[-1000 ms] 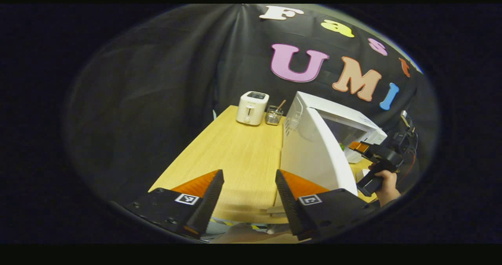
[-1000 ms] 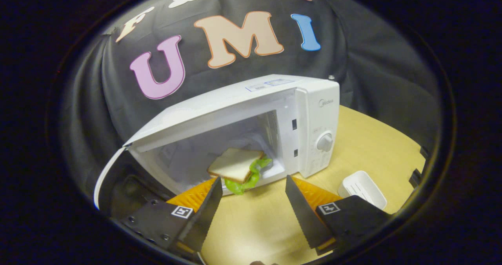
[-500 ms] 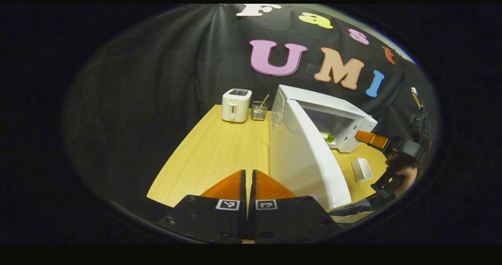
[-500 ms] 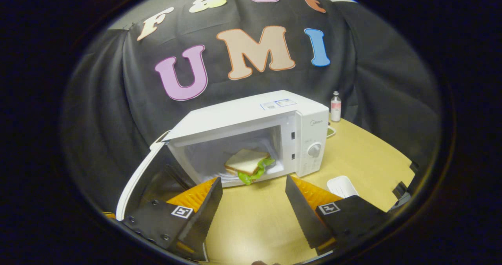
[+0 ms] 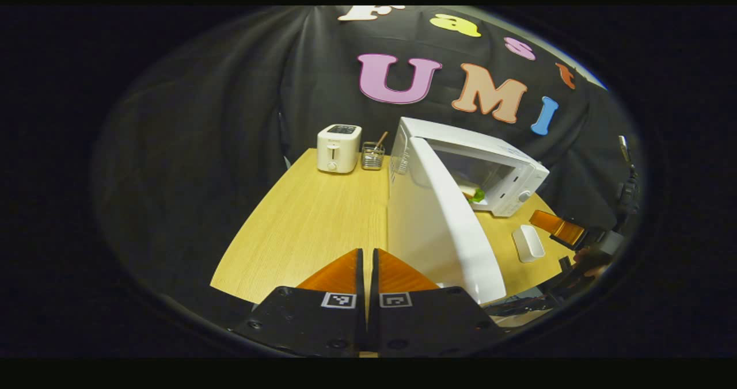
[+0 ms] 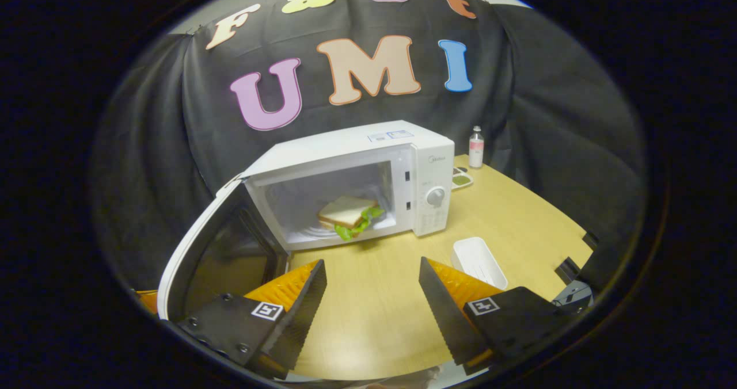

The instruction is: Open the microwave oven with the left hand, put the food in, and close the microwave oven.

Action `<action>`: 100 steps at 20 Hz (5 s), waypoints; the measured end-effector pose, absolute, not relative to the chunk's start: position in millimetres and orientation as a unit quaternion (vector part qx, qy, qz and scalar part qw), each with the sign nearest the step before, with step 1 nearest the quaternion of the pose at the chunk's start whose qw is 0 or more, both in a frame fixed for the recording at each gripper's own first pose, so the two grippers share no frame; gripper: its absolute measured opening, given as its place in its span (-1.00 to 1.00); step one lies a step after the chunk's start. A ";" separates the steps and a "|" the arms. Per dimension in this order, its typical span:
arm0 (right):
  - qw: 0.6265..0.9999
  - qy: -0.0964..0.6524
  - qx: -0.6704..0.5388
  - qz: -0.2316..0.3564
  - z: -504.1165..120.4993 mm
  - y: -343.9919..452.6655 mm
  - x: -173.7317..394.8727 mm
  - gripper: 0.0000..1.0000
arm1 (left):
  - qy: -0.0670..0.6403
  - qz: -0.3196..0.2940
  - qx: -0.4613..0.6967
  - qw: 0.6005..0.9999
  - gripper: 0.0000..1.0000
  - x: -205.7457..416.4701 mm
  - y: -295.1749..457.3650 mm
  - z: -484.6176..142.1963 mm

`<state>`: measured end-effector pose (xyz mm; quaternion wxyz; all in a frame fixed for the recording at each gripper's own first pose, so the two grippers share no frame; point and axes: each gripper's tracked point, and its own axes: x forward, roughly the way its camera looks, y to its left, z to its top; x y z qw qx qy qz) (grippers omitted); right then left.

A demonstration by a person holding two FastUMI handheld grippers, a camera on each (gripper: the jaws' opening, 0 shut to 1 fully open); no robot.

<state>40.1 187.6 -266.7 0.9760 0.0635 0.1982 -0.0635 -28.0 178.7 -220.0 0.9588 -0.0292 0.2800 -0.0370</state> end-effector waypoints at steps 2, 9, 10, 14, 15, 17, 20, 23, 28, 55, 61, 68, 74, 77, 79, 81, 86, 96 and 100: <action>0.976 0.199 0.064 -0.069 -265.3 177.3 32.5 0.99 | 0.281 -0.045 -0.020 0.958 -0.99 -26.9 171.6 -220.5; 0.972 0.201 0.063 -0.109 -262.7 120.4 18.7 0.99 | 0.290 -0.069 0.000 0.955 -0.99 -18.4 133.2 -221.8; 0.971 0.199 0.063 -0.114 -260.1 112.2 17.9 1.00 | 0.289 -0.072 0.004 0.955 -0.99 -15.2 125.0 -221.2; 0.971 0.197 0.063 -0.118 -254.1 80.4 20.1 0.99 | 0.287 -0.092 0.022 0.953 -0.99 -7.8 88.1 -219.8; 0.972 0.195 0.062 -0.119 -251.0 71.6 21.4 0.99 | 0.287 -0.098 0.024 0.953 -0.99 -4.9 79.0 -220.3; 0.972 0.189 0.059 -0.124 -244.4 53.6 23.8 0.83 | 0.291 -0.106 0.022 0.950 -0.99 -1.1 59.3 -223.4; 0.973 0.181 0.060 -0.129 -238.3 26.6 32.3 0.83 | 0.291 -0.108 0.018 0.950 -0.99 6.0 32.2 -226.0; 0.975 0.174 0.065 -0.125 -233.2 6.6 44.4 0.83 | 0.282 -0.110 0.020 0.953 -0.99 16.1 5.9 -224.1; 0.978 0.171 0.062 -0.103 -229.2 -16.3 61.3 0.83 | 0.265 -0.109 0.017 0.958 -0.99 39.0 -36.6 -221.3; 0.983 0.150 0.073 -0.083 -221.9 -82.1 94.9 0.83 | 0.219 -0.133 0.062 0.965 -1.00 176.7 -165.6 -228.1; 0.984 0.154 0.061 -0.066 -223.9 -76.2 102.5 0.83 | 0.222 -0.117 0.042 0.967 -0.99 189.9 -171.9 -233.2; 0.986 0.152 0.054 -0.049 -223.1 -67.1 112.5 0.83 | 0.225 -0.093 -0.012 0.970 -0.99 192.2 -173.2 -234.4; 0.986 0.149 0.055 -0.055 -222.2 -72.4 111.8 0.83 | 0.218 -0.085 -0.023 0.972 -0.99 194.5 -174.1 -232.0; 0.987 0.143 0.052 -0.057 -218.4 -74.2 110.4 0.83 | 0.218 -0.081 -0.030 0.972 -0.95 194.3 -174.5 -232.9; 0.987 0.140 0.049 -0.056 -216.9 -74.0 109.5 0.83 | 0.213 -0.081 -0.034 0.973 -0.95 197.3 -174.8 -232.6; 0.988 0.137 0.044 -0.052 -214.7 -71.7 106.6 0.99 | 0.216 -0.071 -0.045 0.973 -0.99 204.2 -171.0 -233.0; 0.991 0.129 0.018 -0.020 -208.5 -53.3 100.1 0.99 | 0.212 -0.075 -0.080 0.971 -0.99 203.4 -170.5 -234.7; 0.989 0.147 0.010 0.007 -208.0 -38.4 83.4 0.99 | 0.182 -0.087 -0.024 0.979 -0.60 132.4 -131.3 -195.4; 0.993 0.116 0.004 0.011 -179.8 -35.0 89.6 0.99 | 0.162 -0.040 0.018 0.986 0.70 94.6 -86.1 -176.6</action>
